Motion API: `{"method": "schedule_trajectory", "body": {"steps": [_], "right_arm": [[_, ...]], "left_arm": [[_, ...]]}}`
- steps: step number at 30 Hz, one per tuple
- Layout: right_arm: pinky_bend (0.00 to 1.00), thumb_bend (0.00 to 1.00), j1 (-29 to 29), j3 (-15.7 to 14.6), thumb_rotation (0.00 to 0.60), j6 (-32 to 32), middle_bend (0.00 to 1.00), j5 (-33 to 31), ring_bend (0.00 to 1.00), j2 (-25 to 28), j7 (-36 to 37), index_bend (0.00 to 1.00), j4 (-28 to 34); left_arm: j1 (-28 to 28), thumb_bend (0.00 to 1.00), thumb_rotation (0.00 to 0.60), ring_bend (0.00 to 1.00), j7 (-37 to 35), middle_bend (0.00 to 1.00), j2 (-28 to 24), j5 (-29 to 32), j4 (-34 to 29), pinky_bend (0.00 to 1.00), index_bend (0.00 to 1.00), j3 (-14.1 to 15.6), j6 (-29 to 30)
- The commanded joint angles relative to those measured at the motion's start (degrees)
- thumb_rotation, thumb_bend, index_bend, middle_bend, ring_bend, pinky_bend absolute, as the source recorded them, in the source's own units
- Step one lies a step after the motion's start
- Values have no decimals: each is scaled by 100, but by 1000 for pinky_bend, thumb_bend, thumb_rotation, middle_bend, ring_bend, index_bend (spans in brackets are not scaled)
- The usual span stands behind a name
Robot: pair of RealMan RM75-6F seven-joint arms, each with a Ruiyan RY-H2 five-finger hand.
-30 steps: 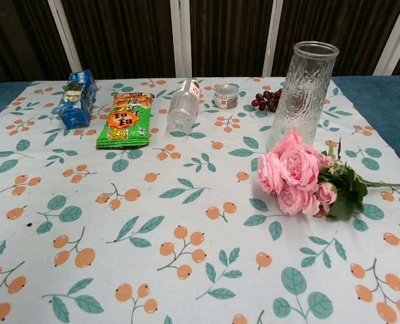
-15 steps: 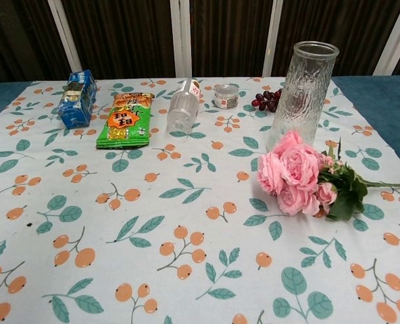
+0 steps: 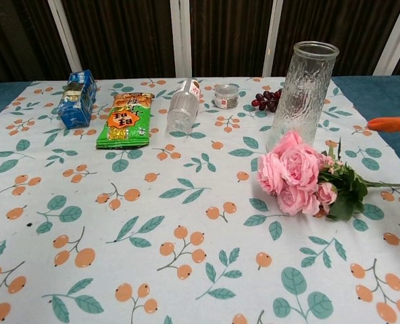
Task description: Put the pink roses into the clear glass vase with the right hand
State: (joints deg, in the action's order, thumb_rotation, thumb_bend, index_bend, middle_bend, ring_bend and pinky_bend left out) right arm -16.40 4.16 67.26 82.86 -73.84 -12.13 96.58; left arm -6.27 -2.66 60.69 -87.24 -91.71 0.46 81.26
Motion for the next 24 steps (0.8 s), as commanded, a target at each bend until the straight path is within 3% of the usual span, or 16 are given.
{"method": "schedule_trajectory", "body": {"steps": [1,14,20,24], "right_arm": [[0,301,-192,141,600,-197,0,-241,0,-271,-218,0,-178],[0,301,-613,276,600,-669,9,-786,21,-1041,-595,0,-873],[20,300,-738,332,600,-712,172,-837,195,-1308,-521,113,-1122],[109,301,-828,353,600,-732,304,-793,328,-1468,-392,229,-1271]], "left_arm": [[1,0,600,0,-3,0,-4,3,-6,0,0,0,-2],[-13,0,600,0,-48,0,-30,26,-23,0,0,1,-52],[-29,0,600,0,-52,0,-28,44,-24,0,0,3,-98],[-45,0,600,0,-50,0,-28,62,-28,0,0,0,-135]]}}
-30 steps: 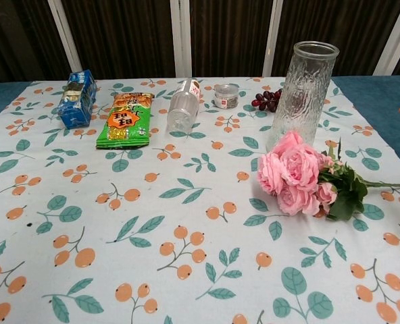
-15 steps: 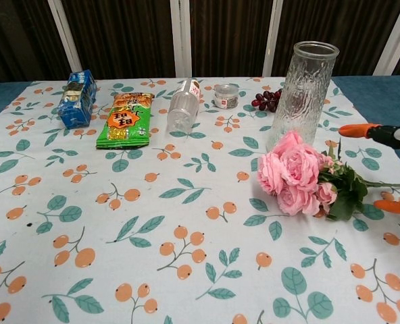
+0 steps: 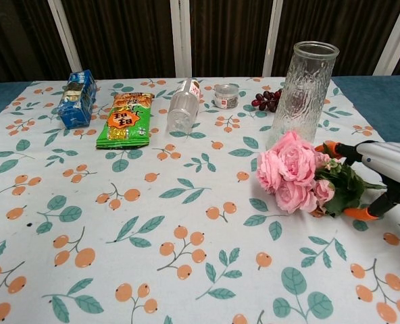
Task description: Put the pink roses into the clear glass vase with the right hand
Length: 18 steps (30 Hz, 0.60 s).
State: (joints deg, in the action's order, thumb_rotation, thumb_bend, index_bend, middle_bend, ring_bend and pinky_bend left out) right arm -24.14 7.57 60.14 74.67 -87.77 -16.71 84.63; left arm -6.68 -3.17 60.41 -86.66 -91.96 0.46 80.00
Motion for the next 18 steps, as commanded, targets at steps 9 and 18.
{"method": "schedule_trajectory", "body": {"steps": [9,18], "right_arm": [[241,301,-94,-49,600,97,494,215,511,-136,276,485,-163],[245,310,183,-28,600,648,505,435,519,504,794,506,619]], "left_arm": [[-20,0,600,0,-18,0,-8,23,-22,0,0,3,-56],[-21,0,600,0,-55,0,-17,14,-38,0,0,7,-56]]}}
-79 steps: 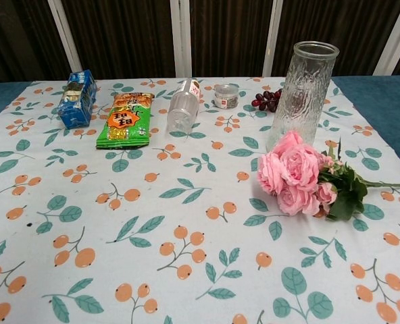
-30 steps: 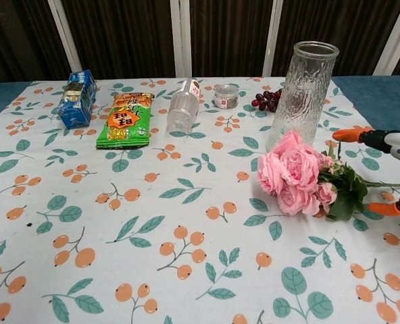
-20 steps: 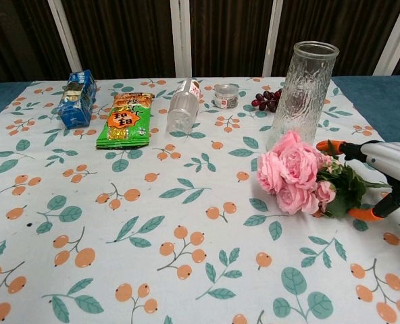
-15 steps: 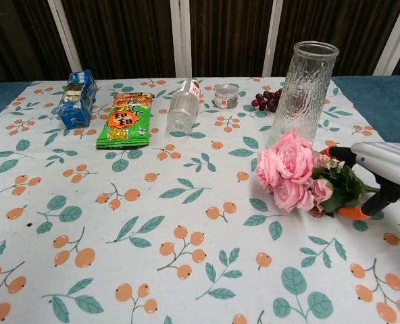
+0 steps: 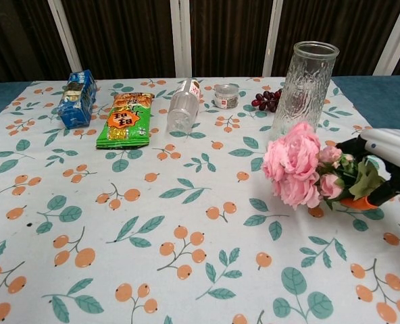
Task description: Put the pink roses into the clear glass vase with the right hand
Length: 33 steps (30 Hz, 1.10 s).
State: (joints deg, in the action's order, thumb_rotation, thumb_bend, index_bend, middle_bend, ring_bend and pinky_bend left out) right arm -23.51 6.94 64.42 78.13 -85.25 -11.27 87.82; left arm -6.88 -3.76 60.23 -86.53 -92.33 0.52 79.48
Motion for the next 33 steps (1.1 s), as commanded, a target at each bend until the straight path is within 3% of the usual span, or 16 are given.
{"method": "schedule_trajectory", "body": {"steps": [1,7,11,15,20,26,29,33], "right_arm": [[245,310,167,76,600,332,505,118,519,357,392,506,435],[245,310,336,397,600,747,505,57,519,768,1125,506,958],[245,310,410,816,600,974,505,-221,519,1027,1728,506,1246],[245,310,392,1466,600,1248,505,-597,519,1163,2369,506,1308],[245,310,186,2225,600,1594,505,-892,519,1011,2894,506,1136],[245,310,-322,3178,600,1600,505,-1680,514,708,3309,495,1054],[245,310,-618,3457,600,1595,505,-1966,498,484,3329,468,932],[245,310,-855,3515,600,1610,505,-2138,496,202,3317,464,846]], "left_arm": [[-5,0,600,0,12,0,6,4,-8,0,0,2,-13],[-15,0,600,0,74,0,34,31,-31,0,0,-13,-24],[-9,0,600,0,110,0,46,23,-36,0,0,-9,-9],[1,0,600,0,123,0,58,26,-29,0,0,-14,17],[3,0,600,0,127,0,65,2,-25,0,0,-12,37],[-3,0,600,0,103,0,65,11,-22,0,0,-14,23],[-9,0,600,0,93,0,61,17,-21,0,0,-11,2],[-13,0,600,0,85,0,54,30,-26,0,0,-14,-9]]}}
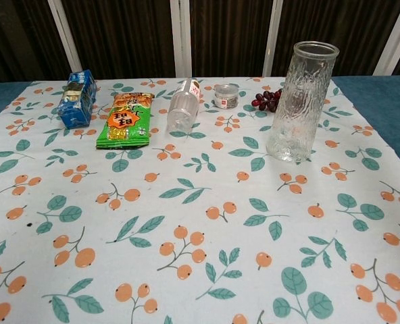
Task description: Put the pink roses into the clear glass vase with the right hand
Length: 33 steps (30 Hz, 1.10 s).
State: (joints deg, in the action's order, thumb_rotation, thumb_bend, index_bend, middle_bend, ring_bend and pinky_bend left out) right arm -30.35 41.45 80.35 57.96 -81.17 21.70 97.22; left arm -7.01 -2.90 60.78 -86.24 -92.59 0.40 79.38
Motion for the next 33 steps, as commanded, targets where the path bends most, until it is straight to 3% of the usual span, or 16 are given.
{"method": "schedule_trajectory", "body": {"steps": [1,16,25,33], "right_arm": [[245,310,-245,19,600,40,505,-112,496,-318,-12,464,-135],[245,310,-1429,124,600,-265,505,-341,496,-1256,-311,464,-1232],[245,309,-1519,53,600,-213,505,-323,496,-1436,-336,464,-1433],[245,310,-1419,58,600,-102,505,-273,496,-1355,-373,464,-1204]], "left_arm": [[0,0,600,0,-4,0,-2,1,2,0,0,-2,3],[-28,0,600,0,-114,0,-45,37,-6,0,0,5,-87],[-39,0,600,0,-205,0,-77,19,-13,0,0,15,-109],[-34,0,600,0,-204,0,-74,3,-16,0,0,16,-85]]}}
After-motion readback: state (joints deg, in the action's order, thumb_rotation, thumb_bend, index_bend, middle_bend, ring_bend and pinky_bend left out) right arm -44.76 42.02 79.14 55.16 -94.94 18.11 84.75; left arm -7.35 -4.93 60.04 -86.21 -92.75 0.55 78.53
